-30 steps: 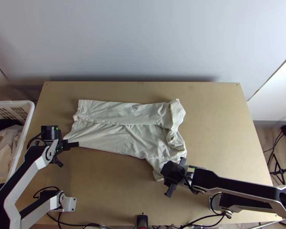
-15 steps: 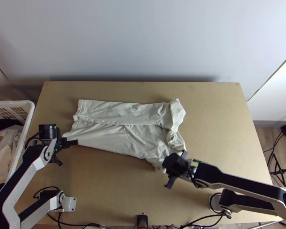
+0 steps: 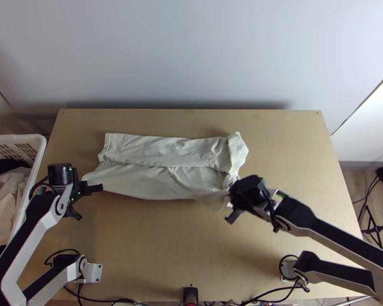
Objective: Fold the t-shirt
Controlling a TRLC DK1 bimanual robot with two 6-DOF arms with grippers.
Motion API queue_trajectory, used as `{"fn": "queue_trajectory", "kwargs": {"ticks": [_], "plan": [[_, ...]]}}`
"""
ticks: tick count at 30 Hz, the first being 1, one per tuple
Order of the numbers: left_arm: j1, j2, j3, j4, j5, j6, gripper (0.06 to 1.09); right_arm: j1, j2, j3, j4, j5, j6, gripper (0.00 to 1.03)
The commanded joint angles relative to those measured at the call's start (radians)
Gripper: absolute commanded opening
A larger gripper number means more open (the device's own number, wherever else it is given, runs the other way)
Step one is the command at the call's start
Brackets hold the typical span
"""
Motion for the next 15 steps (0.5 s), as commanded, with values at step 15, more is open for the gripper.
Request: {"fn": "queue_trajectory", "kwargs": {"ticks": [15], "plan": [[-0.153, 0.0, 0.065, -0.01, 0.0, 0.002, 0.09, -0.233, 0.193, 0.322, -0.003, 0.001, -0.003, 0.03]]}}
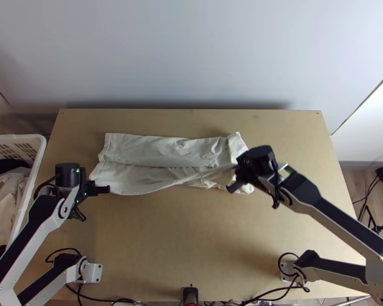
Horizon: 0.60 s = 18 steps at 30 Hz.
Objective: Fold the t-shirt
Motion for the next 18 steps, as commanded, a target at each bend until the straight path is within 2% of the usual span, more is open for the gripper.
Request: {"fn": "queue_trajectory", "kwargs": {"ticks": [1, 10, 18], "plan": [[-0.025, 0.048, 0.057, 0.012, 0.0, 0.0, 0.09, -0.06, 0.09, 0.114, 0.001, 0.0, 0.001, 0.03], [0.061, 0.211, 0.207, 0.032, -0.001, -0.005, 0.09, -0.111, 0.201, 0.21, 0.009, 0.0, 0.001, 0.03], [0.078, 0.279, 0.287, 0.171, 0.0, 0.003, 0.09, -0.154, 0.279, 0.275, 0.013, 0.0, -0.003, 0.03]]}}
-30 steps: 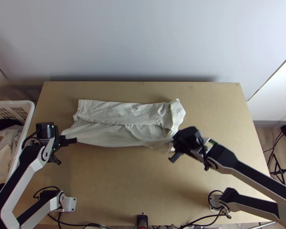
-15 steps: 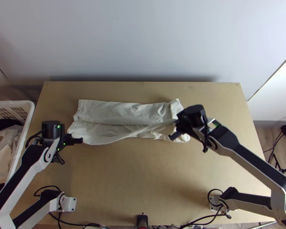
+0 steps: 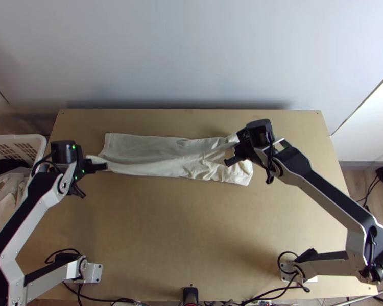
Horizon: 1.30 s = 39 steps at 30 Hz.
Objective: Fold the t-shirt
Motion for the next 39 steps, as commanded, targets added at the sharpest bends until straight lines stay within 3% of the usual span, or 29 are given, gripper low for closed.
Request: {"fn": "queue_trajectory", "kwargs": {"ticks": [1, 21, 39], "plan": [[0.016, 0.08, 0.08, 0.108, 0.0, 0.006, 0.09, -0.039, 0.074, 0.061, 0.003, 0.0, -0.003, 0.03], [-0.002, 0.385, 0.241, 0.191, -0.001, 0.009, 0.09, -0.125, 0.301, 0.251, 0.003, 0.0, -0.056, 0.03], [-0.014, 0.571, 0.331, 0.267, -0.001, 0.048, 0.09, -0.155, 0.436, 0.284, 0.003, 0.0, -0.064, 0.03]]}}
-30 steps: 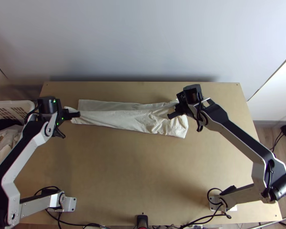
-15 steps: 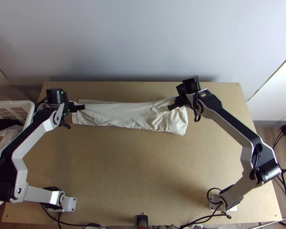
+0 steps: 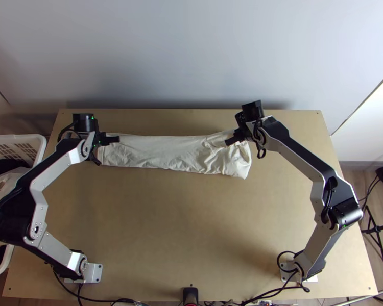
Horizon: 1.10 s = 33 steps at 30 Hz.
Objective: Fold the t-shirt
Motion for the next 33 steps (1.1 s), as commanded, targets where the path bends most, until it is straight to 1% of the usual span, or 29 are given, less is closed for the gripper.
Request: {"fn": "queue_trajectory", "kwargs": {"ticks": [1, 16, 19, 20, 21, 22, 24, 25, 26, 27, 28, 29, 30, 32, 33], "plan": [[-0.004, 0.066, 0.019, 0.04, 0.0, 0.016, 0.09, -0.008, 0.047, 0.01, -0.001, 0.001, 0.004, 0.03], [-0.01, 0.138, 0.028, 0.093, 0.0, 0.022, 0.09, -0.013, 0.096, 0.015, -0.001, 0.026, 0.008, 0.03], [-0.012, 0.144, 0.028, 0.116, -0.002, 0.022, 0.09, -0.008, 0.093, 0.019, 0.009, 0.047, 0.002, 0.03], [-0.012, 0.143, 0.028, 0.118, 0.0, 0.022, 0.12, -0.001, 0.09, 0.019, 0.027, 0.081, -0.018, 0.03], [-0.013, 0.143, 0.028, 0.119, -0.002, 0.022, 0.2, 0.013, 0.087, 0.018, 0.041, 0.136, -0.041, 0.03], [-0.016, 0.141, 0.028, 0.119, -0.002, 0.023, 0.31, 0.034, 0.087, 0.013, 0.062, 0.23, -0.073, 0.03], [-0.024, 0.135, 0.025, 0.119, -0.002, 0.039, 0.44, 0.085, 0.108, 0.009, 0.116, 0.44, -0.164, 0.03], [-0.027, 0.132, 0.025, 0.119, -0.002, 0.054, 0.51, 0.111, 0.124, 0.009, 0.118, 0.541, -0.182, 0.08], [-0.03, 0.127, 0.025, 0.118, -0.002, 0.055, 0.57, 0.122, 0.127, 0.006, 0.118, 0.574, -0.185, 0.19], [-0.033, 0.12, 0.024, 0.112, -0.002, 0.055, 0.62, 0.128, 0.124, 0.001, 0.118, 0.572, -0.174, 0.34], [-0.036, 0.111, 0.021, 0.109, -0.002, 0.055, 0.66, 0.13, 0.119, -0.001, 0.118, 0.572, -0.15, 0.41], [-0.039, 0.097, 0.016, 0.109, -0.002, 0.055, 0.7, 0.128, 0.119, -0.002, 0.118, 0.572, -0.133, 0.45], [-0.044, 0.083, 0.012, 0.107, -0.002, 0.055, 0.71, 0.128, 0.118, -0.004, 0.108, 0.569, -0.124, 0.53], [-0.049, 0.052, -0.002, 0.106, -0.002, 0.055, 0.71, 0.134, 0.116, -0.01, 0.072, 0.555, -0.09, 0.73], [-0.052, 0.038, -0.007, 0.104, -0.002, 0.054, 0.75, 0.136, 0.121, -0.001, 0.032, 0.541, -0.062, 0.88]]}}
